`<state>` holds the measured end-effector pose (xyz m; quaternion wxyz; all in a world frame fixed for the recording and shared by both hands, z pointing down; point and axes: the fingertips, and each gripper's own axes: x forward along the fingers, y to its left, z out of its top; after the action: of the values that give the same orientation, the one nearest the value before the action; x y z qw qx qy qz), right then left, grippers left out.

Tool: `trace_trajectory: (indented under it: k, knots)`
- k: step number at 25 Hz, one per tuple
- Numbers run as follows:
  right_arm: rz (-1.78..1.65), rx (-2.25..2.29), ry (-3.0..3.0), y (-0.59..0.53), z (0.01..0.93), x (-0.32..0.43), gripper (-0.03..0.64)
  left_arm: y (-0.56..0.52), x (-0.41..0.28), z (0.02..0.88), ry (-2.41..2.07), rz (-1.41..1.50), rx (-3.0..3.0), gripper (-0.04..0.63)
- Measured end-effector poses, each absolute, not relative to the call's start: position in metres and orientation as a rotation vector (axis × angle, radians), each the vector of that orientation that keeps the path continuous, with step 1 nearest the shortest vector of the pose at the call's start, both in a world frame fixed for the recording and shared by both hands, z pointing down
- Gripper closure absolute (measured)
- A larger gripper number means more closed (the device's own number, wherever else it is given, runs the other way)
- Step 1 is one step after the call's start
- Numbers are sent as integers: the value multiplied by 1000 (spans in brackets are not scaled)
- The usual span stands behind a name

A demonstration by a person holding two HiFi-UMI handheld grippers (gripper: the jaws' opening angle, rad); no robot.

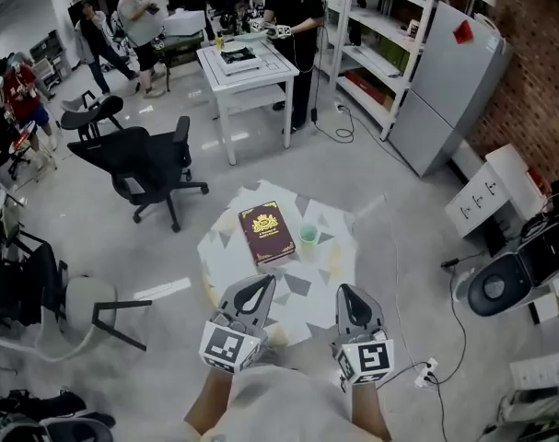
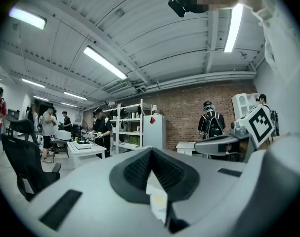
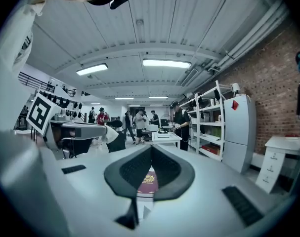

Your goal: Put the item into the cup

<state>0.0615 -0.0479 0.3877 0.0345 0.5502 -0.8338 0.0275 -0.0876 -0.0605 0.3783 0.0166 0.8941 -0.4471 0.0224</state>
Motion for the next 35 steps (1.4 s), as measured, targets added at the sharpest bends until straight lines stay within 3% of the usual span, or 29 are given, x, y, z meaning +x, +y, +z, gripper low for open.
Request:
trace_trajectory:
  k: [20,35]
  knots:
    - [78,1786,-2414,-113,393,28,609,-146,-107,391,-1171,24,2825,584]
    - [158,1742,-2464,-153,413,62,609,-180,-71,402,-1214,97,2800,584]
